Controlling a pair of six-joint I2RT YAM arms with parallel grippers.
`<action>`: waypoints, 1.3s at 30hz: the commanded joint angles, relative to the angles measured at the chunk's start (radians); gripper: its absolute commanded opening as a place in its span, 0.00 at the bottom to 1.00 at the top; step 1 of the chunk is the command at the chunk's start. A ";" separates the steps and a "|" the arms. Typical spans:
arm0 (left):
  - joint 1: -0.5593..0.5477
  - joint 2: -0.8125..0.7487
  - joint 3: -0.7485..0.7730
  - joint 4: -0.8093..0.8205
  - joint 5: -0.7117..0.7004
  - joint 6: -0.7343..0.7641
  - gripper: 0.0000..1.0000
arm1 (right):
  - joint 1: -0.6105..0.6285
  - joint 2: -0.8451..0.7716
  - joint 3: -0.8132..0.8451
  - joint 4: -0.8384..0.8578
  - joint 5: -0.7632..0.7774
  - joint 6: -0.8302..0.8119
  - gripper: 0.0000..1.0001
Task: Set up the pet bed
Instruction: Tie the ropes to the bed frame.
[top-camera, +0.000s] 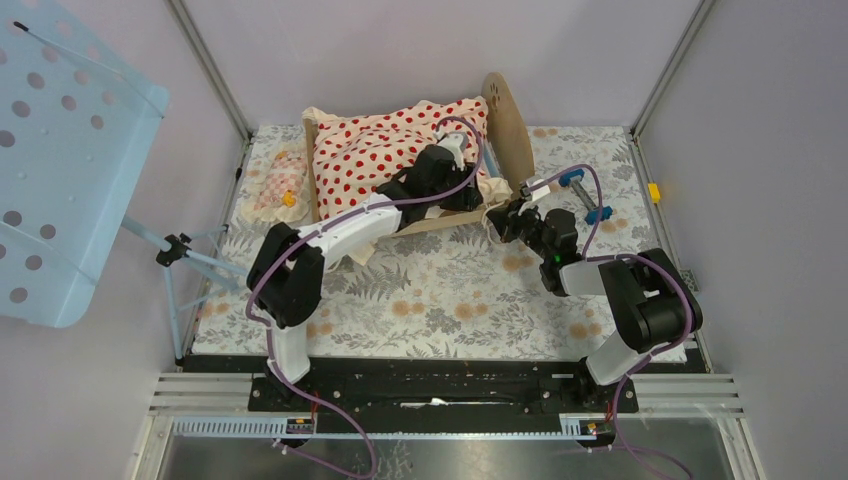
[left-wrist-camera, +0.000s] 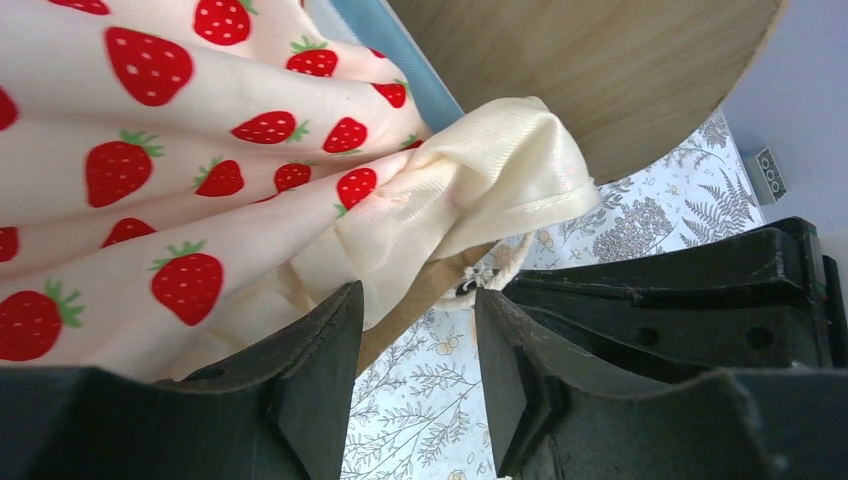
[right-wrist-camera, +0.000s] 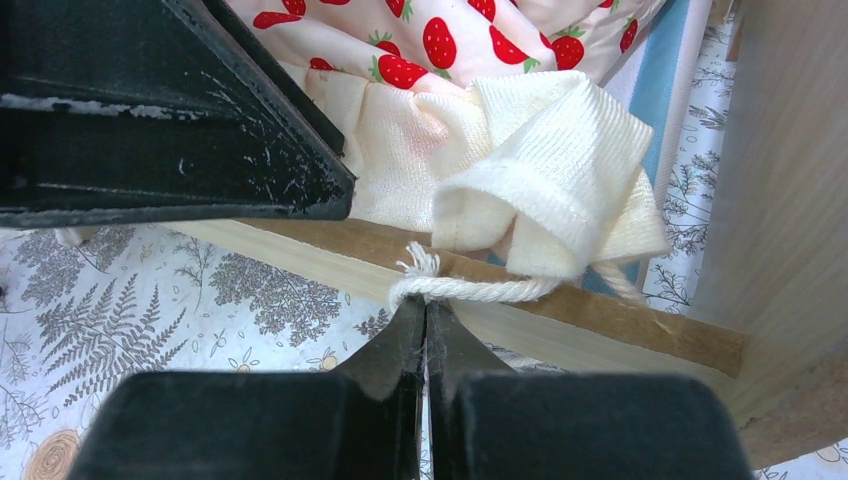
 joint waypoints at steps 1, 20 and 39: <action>0.018 -0.017 0.012 0.033 0.025 -0.008 0.48 | -0.002 0.002 0.024 0.086 0.000 0.010 0.00; 0.042 0.063 0.127 0.073 0.118 -0.142 0.42 | -0.002 -0.023 0.004 0.166 0.021 -0.005 0.00; 0.042 0.143 0.181 0.045 0.106 -0.222 0.40 | -0.003 -0.016 -0.006 0.182 0.017 -0.016 0.00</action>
